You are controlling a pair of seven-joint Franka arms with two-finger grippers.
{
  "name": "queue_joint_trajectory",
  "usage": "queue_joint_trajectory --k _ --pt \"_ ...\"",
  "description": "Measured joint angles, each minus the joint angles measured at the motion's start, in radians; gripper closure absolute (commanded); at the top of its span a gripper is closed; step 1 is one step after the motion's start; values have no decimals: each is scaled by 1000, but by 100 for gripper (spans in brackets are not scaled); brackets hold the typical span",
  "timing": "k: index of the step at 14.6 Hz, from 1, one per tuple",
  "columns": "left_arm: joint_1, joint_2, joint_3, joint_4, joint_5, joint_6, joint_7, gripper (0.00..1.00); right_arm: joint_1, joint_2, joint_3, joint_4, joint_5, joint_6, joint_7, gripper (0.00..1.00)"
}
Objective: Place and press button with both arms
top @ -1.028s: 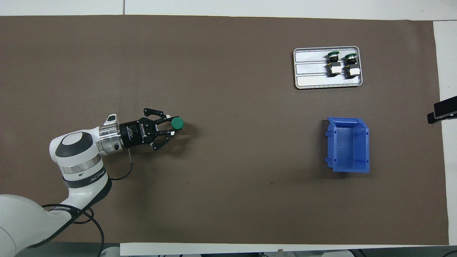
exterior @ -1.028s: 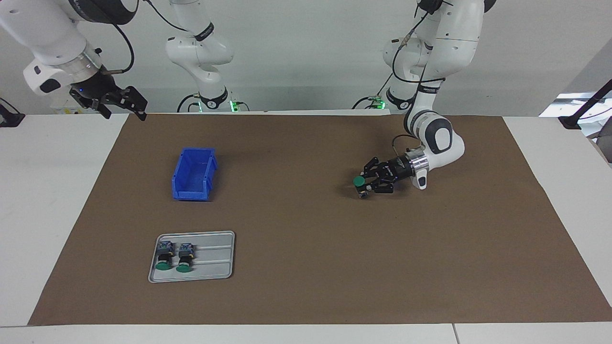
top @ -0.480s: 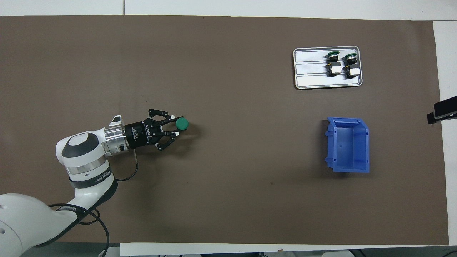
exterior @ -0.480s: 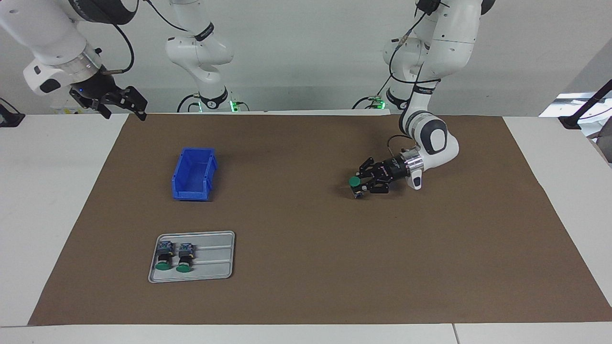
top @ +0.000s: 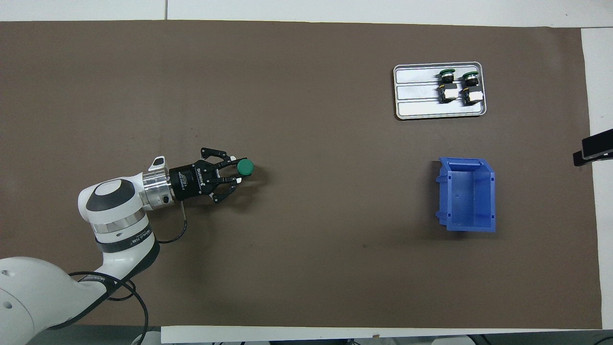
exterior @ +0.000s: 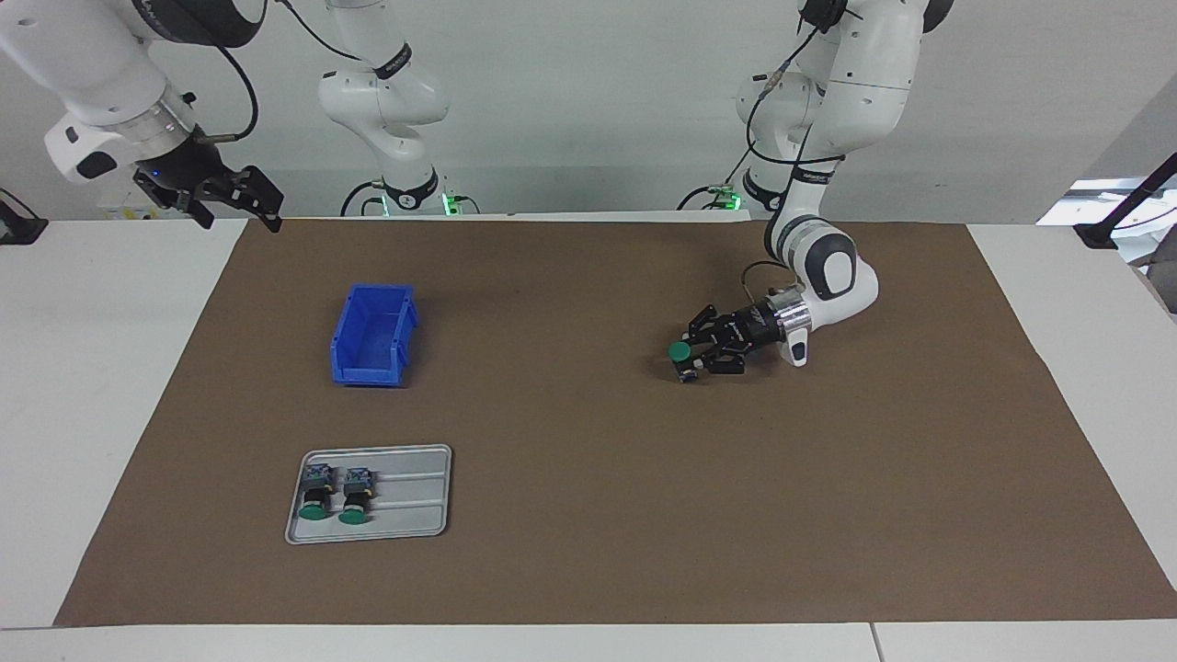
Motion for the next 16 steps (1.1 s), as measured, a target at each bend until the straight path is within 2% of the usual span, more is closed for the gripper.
queue_joint_trajectory --k 3,12,15,16 --pt "1 0 2 0 0 0 1 77 0 0 0 0 0 0 0 0" --pt "1 1 4 0 -1 5 5 59 0 0 0 0 0 0 0 0" --pt "1 1 4 0 -1 15 6 51 0 0 0 0 0 0 0 0" --pt "1 1 4 0 -1 17 6 43 0 0 0 0 0 0 0 0"
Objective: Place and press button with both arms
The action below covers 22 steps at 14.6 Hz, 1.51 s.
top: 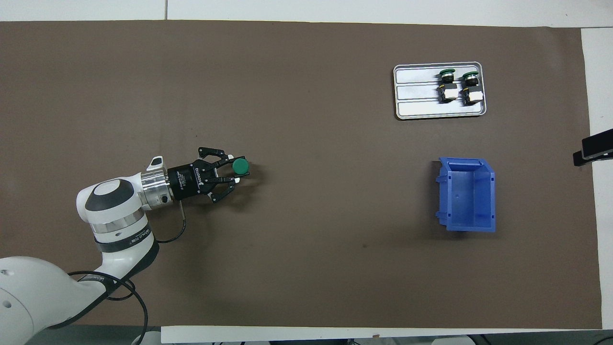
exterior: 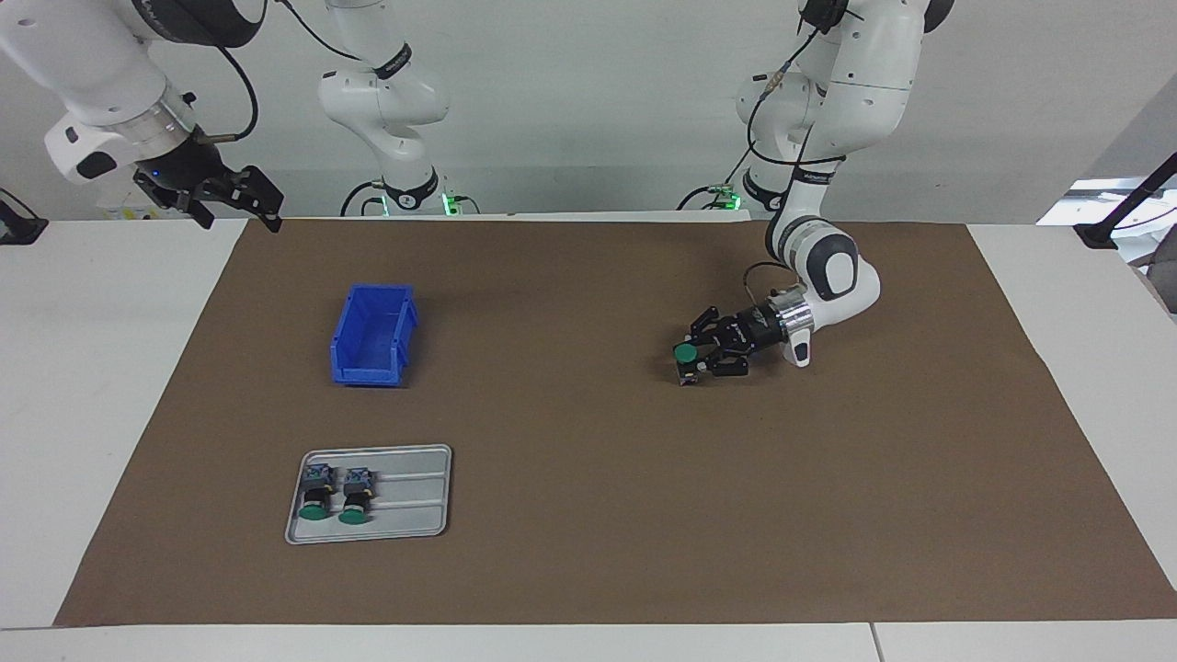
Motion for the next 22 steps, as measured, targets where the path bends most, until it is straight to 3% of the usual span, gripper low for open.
queue_joint_trajectory --k 1,2,11,15,22 --pt "0 0 0 0 0 1 0 10 0 0 0 0 0 0 0 0" --pt "0 0 0 0 0 3 0 0 0 0 0 0 0 0 0 0" --pt "-1 0 0 3 0 9 4 0 0 0 0 0 0 0 0 0" --pt "-40 -1 -2 20 -1 105 7 0 0 0 0 0 0 0 0 0" --pt "-48 -6 6 32 -1 126 5 0 0 0 0 0 0 0 0 0"
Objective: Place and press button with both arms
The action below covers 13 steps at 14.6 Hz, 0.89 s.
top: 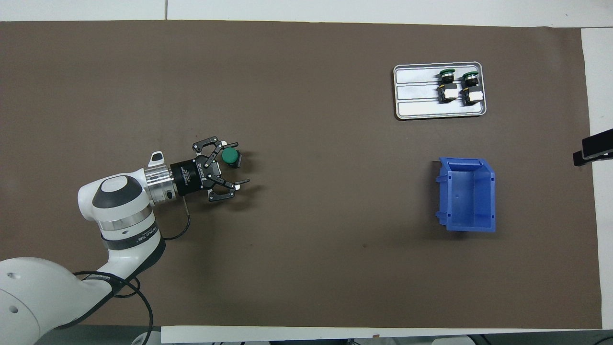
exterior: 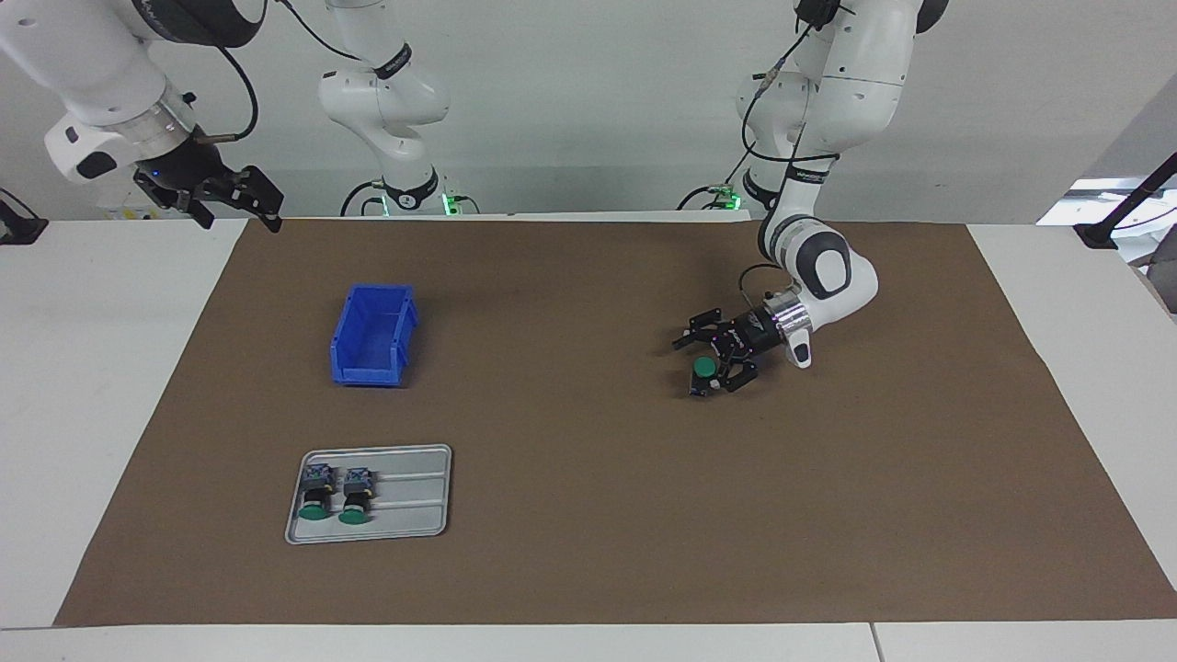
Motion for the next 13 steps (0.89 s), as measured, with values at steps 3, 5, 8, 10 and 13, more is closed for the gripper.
queue_joint_trajectory --k 3,5,8,10,13 --pt "7 -2 1 1 3 2 0 0 0 0 0 0 0 0 0 0" --pt "14 -26 2 2 10 3 -8 0 0 0 0 0 0 0 0 0" --pt "14 -84 2 1 84 55 -72 0 0 0 0 0 0 0 0 0" --pt "14 -122 2 1 119 76 -93 0 0 0 0 0 0 0 0 0" --pt "20 -175 4 2 238 102 -138 0 0 0 0 0 0 0 0 0"
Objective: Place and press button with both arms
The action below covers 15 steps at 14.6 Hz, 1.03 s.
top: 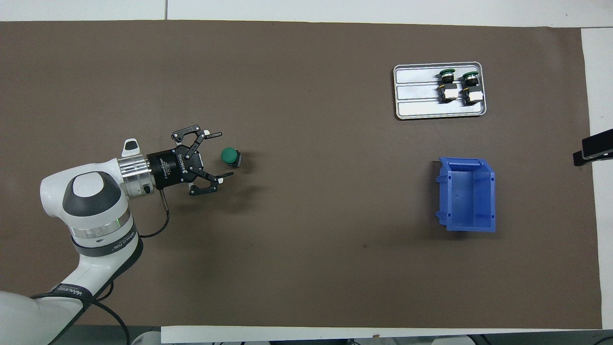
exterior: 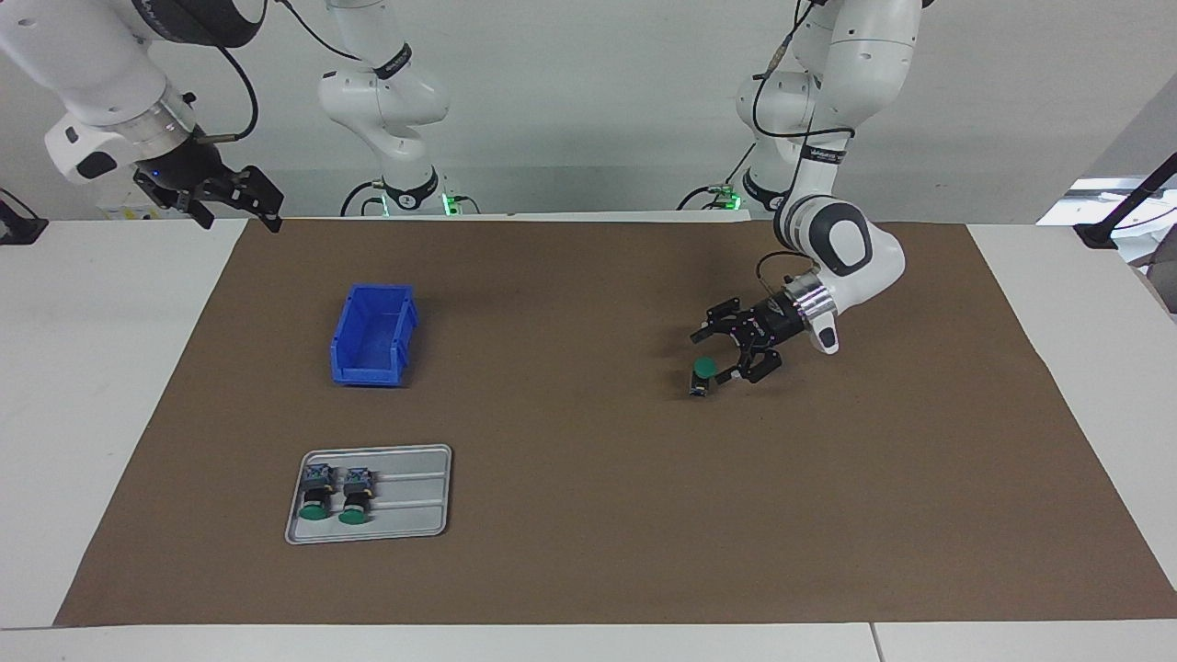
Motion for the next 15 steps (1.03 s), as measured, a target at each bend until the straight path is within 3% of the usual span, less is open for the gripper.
queue_joint_trajectory --k 6,12,15 --pt "59 -58 6 60 378 -15 -159 0 0 0 0 0 0 0 0 0" --pt "132 -62 7 240 771 -225 -285 0 0 0 0 0 0 0 0 0" --pt "125 -62 -4 310 948 -247 -296 0 0 0 0 0 0 0 0 0"
